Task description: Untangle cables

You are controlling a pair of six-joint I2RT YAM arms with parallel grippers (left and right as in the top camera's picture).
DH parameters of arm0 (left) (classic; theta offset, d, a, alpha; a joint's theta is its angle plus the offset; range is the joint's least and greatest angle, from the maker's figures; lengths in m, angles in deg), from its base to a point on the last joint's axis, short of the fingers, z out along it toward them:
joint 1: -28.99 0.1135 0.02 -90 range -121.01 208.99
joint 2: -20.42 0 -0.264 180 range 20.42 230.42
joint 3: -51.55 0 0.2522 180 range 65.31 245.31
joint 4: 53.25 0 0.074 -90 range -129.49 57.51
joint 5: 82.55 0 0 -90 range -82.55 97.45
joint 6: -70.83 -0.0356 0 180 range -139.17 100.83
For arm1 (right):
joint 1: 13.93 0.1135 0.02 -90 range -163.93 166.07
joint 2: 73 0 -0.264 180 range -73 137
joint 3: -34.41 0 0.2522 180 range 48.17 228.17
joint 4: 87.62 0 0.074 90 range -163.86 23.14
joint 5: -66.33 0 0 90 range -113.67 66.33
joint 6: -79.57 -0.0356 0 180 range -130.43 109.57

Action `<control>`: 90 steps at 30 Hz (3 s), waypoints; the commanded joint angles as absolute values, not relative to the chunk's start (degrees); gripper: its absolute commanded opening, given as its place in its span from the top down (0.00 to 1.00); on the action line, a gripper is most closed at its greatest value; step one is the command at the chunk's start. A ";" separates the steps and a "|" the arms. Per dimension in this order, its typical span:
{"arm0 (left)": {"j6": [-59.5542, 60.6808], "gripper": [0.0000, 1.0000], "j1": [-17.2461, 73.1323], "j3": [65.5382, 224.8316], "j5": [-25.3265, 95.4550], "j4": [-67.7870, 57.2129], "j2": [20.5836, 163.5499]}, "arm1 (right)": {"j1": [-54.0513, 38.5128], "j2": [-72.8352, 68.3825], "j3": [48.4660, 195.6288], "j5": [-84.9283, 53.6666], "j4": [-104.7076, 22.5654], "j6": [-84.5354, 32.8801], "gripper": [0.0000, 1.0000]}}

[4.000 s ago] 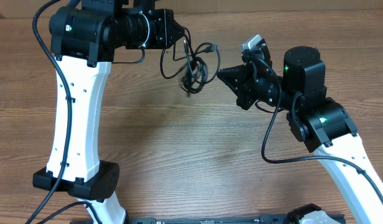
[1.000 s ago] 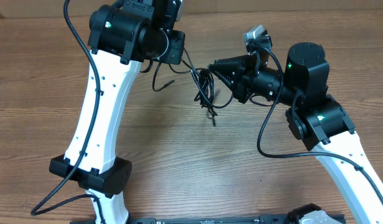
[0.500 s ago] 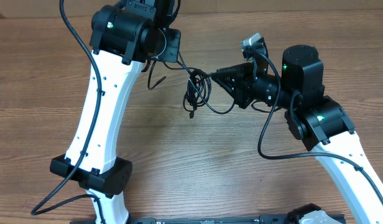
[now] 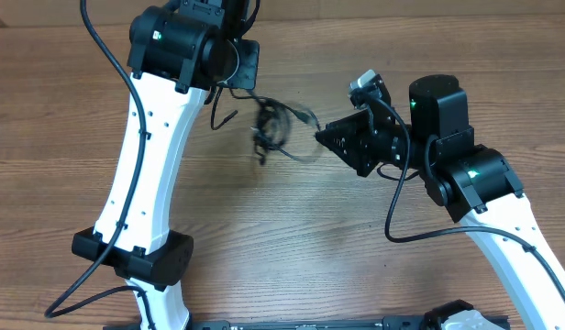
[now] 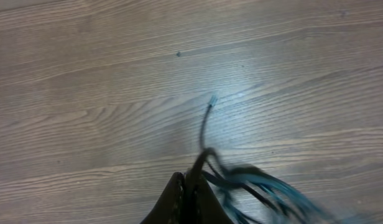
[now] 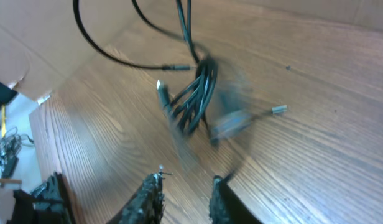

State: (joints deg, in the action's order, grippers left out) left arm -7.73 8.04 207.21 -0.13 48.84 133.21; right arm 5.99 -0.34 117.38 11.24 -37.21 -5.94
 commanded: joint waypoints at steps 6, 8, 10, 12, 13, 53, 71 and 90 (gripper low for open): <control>-8.74 0.96 8.44 207.91 -0.98 48.54 133.56 | 5.92 -0.97 117.91 9.38 -36.84 -1.94 0.72; -8.89 0.96 8.44 207.91 0.36 48.51 133.56 | 5.92 -0.97 117.91 9.38 -36.86 -1.94 0.67; -8.96 0.96 8.44 207.91 1.01 48.54 133.56 | 5.92 -0.95 117.91 9.38 -36.86 -1.96 0.57; -9.72 0.96 8.44 207.91 1.38 48.54 133.56 | 5.92 -0.95 117.91 9.36 -36.86 -1.94 0.45; -10.55 0.96 8.39 207.91 1.71 48.54 133.56 | 5.92 -0.95 117.91 9.34 -36.86 -1.96 0.41; -44.17 0.96 8.39 207.91 29.97 49.80 133.56 | 4.09 8.43 117.88 -2.16 -38.66 -42.31 0.00; -47.47 0.96 6.77 207.91 43.37 47.42 133.56 | 7.65 9.54 117.88 10.28 -40.21 -49.87 0.17; -47.40 0.96 1.59 207.91 39.70 47.44 133.56 | 9.16 10.81 117.88 3.79 -41.37 -49.83 0.96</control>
State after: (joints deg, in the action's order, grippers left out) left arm -46.44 1.97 207.21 41.75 47.62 133.43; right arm 8.98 10.11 117.38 4.55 -41.45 -50.05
